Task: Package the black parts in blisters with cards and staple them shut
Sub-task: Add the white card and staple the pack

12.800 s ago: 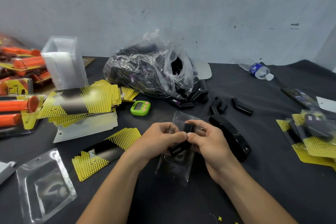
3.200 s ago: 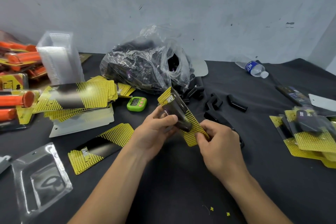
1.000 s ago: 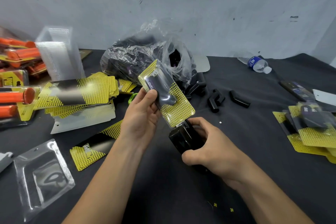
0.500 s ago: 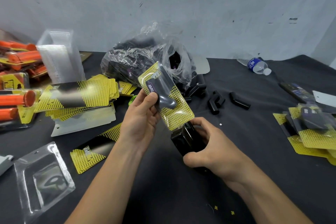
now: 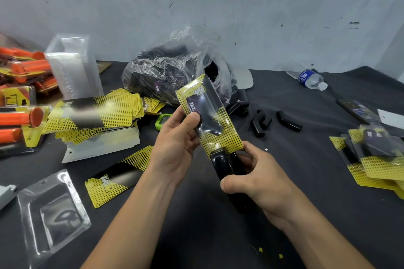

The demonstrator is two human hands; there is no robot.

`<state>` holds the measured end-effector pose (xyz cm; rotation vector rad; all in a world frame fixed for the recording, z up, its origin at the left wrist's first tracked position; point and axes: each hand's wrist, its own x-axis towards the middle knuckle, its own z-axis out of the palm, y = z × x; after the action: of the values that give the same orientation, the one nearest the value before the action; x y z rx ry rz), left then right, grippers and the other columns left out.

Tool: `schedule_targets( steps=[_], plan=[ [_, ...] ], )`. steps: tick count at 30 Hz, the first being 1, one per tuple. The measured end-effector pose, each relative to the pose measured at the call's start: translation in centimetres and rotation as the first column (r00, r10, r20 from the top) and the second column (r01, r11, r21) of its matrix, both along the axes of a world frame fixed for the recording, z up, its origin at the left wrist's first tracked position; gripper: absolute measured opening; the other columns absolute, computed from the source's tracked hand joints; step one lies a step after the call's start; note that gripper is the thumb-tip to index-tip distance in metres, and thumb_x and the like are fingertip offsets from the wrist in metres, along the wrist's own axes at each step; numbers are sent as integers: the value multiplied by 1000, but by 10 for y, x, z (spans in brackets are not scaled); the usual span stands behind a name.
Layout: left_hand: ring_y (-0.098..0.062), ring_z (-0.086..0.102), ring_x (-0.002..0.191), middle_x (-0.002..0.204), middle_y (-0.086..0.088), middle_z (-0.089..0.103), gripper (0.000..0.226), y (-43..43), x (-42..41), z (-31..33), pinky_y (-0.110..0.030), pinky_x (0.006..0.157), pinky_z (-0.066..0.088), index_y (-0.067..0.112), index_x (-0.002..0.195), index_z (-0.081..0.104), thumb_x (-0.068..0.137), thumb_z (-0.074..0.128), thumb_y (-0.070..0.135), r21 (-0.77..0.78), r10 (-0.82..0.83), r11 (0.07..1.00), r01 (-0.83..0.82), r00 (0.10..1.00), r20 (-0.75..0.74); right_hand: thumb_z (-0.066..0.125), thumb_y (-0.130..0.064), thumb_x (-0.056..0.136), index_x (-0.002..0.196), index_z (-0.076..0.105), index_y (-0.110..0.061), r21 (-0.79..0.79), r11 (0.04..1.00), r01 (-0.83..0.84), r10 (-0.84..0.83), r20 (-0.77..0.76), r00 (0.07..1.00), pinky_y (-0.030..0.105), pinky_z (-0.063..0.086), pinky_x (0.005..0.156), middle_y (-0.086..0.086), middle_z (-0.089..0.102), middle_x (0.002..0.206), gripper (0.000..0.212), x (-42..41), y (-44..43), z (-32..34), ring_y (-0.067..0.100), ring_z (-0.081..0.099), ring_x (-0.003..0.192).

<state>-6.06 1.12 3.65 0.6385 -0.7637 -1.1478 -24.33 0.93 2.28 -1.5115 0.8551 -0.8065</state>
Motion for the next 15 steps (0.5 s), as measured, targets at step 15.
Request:
schedule_targets(
  steps=[15],
  plan=[
    [-2,68,60,85,4,77,28,-1,2,-2,-14,52,51,12,118,66,90,62,11,-11,-10,1000,10,999,49,83,-11,56,101,73,-25,30,1000,-1,0,4,1000,36,61,73,7,75,94,48,0,4,5,20,71,82]
  ],
)
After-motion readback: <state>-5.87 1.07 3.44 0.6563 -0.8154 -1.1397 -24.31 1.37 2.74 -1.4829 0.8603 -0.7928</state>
